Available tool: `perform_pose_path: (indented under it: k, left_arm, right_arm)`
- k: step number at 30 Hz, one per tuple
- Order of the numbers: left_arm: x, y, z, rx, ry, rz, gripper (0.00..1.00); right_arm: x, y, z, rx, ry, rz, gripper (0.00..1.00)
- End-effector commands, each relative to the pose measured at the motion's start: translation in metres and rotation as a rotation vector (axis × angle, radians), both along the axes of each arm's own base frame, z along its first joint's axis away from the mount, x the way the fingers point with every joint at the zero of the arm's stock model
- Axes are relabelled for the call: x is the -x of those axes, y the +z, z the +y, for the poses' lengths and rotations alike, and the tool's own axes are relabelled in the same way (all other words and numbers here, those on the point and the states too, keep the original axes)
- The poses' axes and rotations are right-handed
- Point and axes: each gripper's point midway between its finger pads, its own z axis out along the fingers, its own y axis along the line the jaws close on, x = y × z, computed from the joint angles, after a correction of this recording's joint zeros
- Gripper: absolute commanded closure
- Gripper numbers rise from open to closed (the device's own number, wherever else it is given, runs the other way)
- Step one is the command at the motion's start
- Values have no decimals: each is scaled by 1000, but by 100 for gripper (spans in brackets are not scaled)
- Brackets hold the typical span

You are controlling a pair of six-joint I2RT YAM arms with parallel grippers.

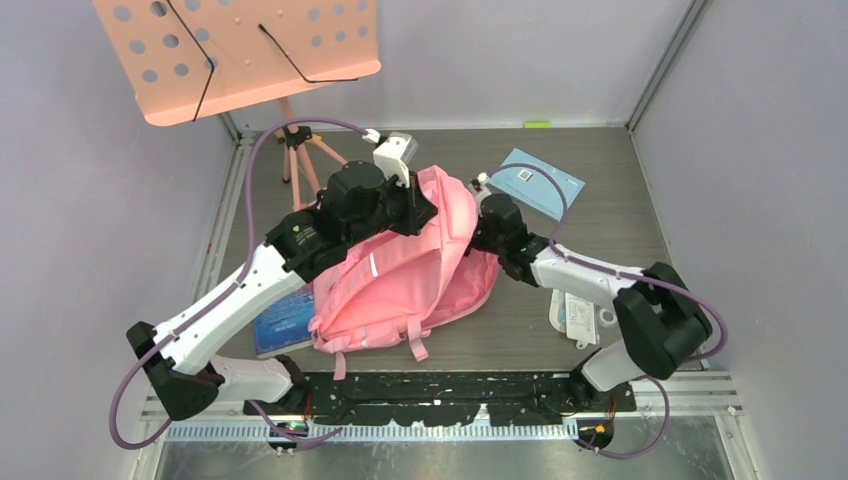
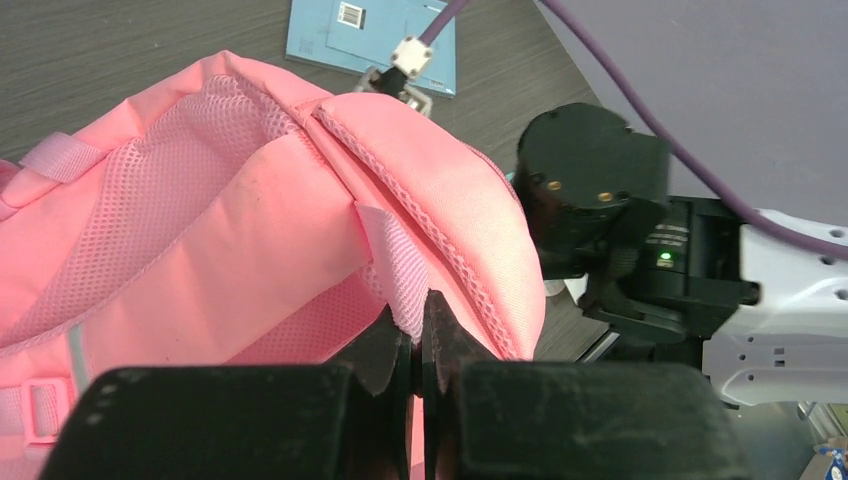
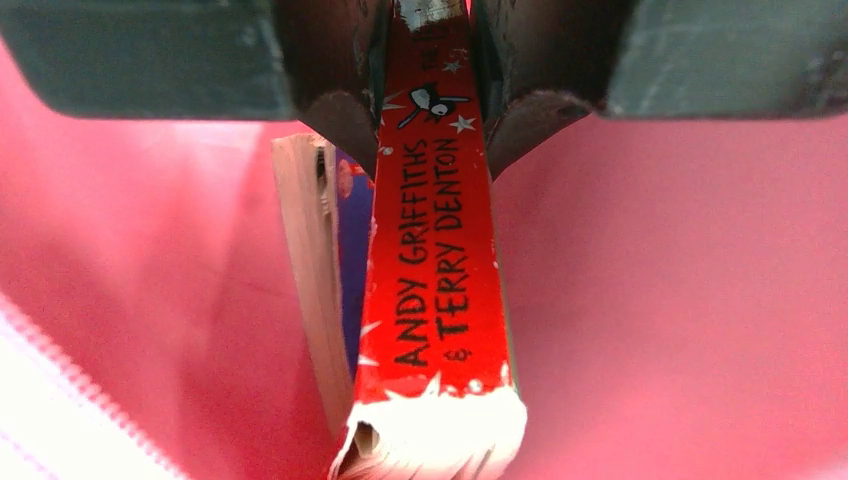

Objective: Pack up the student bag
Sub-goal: Place the book in the student bag.

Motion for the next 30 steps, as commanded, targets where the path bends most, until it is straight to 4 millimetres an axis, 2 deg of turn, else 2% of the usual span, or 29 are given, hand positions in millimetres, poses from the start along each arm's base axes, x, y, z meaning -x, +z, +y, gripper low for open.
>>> perform_pose_path:
  k: [1, 3, 7, 12, 14, 15, 16, 17, 18, 20, 24, 30]
  left_arm:
    - [4, 23, 2, 66, -16, -40, 100]
    - [4, 24, 2, 74, -18, -42, 100]
    - [4, 23, 1, 75, -25, -37, 100]
    - [3, 18, 1, 67, -24, -27, 100]
    - [3, 17, 1, 63, -23, -23, 100]
    - [3, 17, 2, 62, -22, -24, 100]
    - [2, 17, 2, 62, -20, -23, 100]
    - [2, 17, 3, 61, -18, -24, 100]
    - [2, 18, 4, 62, -15, -26, 100]
    - [1, 15, 6, 50, -9, -22, 100]
    - [1, 12, 9, 37, 3, -20, 100]
    - [0, 9, 11, 28, 5, -16, 100]
  right_arm:
    - [-20, 11, 21, -43, -12, -93, 100]
    - [-26, -12, 21, 10, -28, -78, 100]
    - [-30, -44, 27, 81, -39, -55, 100]
    - [-29, -61, 45, 118, -22, -53, 98]
    - [-29, -64, 50, 126, -16, -50, 87]
    - [-30, -66, 49, 134, -24, -51, 76]
    - [-29, -68, 46, 145, -31, -49, 63]
    - [-31, -69, 41, 161, -52, -58, 56]
    - [-29, -70, 36, 178, -61, -55, 46]
    - [-28, -73, 24, 228, -87, -70, 33]
    - [-21, -71, 7, 277, -105, -86, 19]
    - [-14, -73, -13, 342, -147, -64, 17]
